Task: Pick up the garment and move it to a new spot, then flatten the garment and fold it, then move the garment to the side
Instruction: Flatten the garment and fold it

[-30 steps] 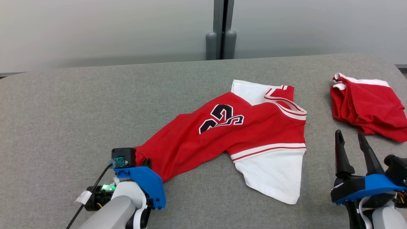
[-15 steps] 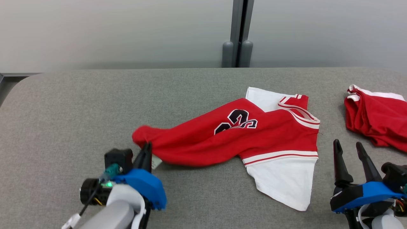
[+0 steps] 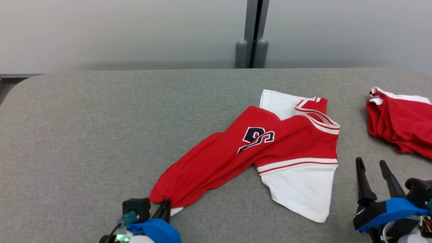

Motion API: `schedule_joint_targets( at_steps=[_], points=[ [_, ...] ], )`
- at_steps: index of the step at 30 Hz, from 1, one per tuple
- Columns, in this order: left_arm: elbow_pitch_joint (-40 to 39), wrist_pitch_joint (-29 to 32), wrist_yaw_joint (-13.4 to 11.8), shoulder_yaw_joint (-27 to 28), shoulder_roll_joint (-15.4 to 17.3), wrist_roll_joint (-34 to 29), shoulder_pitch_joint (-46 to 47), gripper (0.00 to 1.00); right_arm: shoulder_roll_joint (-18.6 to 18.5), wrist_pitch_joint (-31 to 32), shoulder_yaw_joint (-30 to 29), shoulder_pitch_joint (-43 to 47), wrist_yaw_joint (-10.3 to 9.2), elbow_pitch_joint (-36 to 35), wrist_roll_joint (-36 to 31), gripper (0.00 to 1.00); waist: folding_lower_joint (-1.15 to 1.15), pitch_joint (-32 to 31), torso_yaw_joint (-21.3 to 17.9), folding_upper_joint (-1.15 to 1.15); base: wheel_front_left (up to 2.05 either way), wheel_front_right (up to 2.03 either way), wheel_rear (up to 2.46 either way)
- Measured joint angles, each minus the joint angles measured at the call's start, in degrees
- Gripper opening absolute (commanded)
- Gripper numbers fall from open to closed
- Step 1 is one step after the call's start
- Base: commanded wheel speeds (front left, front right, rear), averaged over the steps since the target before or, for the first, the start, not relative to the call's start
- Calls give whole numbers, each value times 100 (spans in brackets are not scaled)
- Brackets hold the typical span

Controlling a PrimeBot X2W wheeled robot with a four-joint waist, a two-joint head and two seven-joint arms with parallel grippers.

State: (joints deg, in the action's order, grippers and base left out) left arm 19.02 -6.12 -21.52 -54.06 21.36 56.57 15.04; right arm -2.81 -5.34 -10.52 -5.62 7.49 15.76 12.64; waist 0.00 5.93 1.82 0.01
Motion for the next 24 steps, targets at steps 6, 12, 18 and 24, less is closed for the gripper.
schedule_joint_targets(
  at_steps=[6,12,18,24],
  points=[
    [165,-316,31,168,-53,-40,133,100,0,-3,-63,-9,0,115,-43,100,0,-20,-37,0,0,0,0],
    [25,-602,-19,339,11,-232,393,100,1,-11,-211,-36,0,196,-52,100,0,-82,-11,0,0,0,0],
    [-289,-770,-112,621,162,-414,632,100,1,187,-233,-208,0,430,-279,100,0,-69,49,0,0,0,0],
    [-404,-869,-231,1074,138,-475,603,100,1,704,92,-697,0,932,-740,100,0,55,99,0,0,0,0]
  ],
)
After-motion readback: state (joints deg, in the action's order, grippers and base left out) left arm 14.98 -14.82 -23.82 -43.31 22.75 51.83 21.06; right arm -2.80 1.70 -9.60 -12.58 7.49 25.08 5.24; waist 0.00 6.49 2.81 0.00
